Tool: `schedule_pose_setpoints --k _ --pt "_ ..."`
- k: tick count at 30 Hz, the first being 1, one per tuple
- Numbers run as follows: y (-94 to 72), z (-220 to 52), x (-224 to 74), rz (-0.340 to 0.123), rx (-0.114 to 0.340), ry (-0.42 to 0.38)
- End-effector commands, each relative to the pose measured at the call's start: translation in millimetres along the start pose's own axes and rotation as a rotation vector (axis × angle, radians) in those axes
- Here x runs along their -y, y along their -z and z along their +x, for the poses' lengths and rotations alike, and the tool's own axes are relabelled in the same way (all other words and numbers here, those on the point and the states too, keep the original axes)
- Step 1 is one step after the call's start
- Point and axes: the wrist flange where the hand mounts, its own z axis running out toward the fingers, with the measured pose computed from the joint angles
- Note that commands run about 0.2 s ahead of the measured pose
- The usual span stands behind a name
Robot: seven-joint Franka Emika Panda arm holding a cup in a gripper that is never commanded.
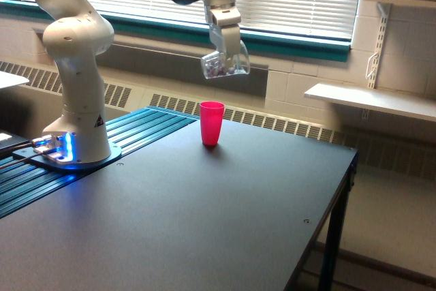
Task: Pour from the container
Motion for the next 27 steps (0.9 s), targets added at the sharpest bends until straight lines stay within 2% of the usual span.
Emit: schedule_pose_setpoints --k 1,13,27 --pt "-12.0 -21 3 -0.016 0.045 0.074" --pt "-26.1 -46 5 -0.033 0.098 0.115" --pt "-26.4 -79 17 -0.037 0.153 0.150"
